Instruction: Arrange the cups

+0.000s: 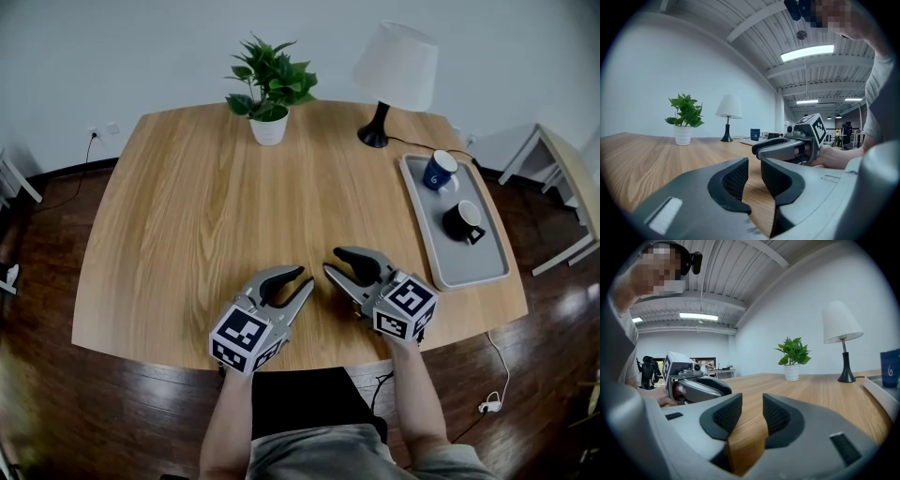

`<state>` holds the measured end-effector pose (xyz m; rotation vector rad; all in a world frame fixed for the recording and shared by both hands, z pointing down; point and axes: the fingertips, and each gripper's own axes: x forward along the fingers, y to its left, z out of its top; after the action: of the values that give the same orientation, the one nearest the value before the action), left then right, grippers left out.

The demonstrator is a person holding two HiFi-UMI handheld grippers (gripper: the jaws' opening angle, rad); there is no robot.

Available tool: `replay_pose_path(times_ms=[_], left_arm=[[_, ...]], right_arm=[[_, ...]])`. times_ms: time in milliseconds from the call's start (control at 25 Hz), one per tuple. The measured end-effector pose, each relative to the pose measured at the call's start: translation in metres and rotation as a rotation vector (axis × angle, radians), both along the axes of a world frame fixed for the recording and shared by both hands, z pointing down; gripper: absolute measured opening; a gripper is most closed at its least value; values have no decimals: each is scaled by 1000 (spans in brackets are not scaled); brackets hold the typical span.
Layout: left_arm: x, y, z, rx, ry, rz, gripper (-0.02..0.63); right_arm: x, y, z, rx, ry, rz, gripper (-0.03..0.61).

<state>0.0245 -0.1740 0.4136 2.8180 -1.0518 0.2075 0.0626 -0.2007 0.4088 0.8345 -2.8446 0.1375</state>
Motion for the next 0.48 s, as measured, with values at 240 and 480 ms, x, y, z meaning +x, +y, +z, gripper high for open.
replay_pose_path(times_ms=[240, 480], left_arm=[[0, -1, 0, 2, -1, -1, 95], [0, 0, 0, 2, 1, 0, 95]], right_arm=[[0, -1, 1, 0, -1, 2, 132], [1, 0, 1, -3, 1, 2, 132]])
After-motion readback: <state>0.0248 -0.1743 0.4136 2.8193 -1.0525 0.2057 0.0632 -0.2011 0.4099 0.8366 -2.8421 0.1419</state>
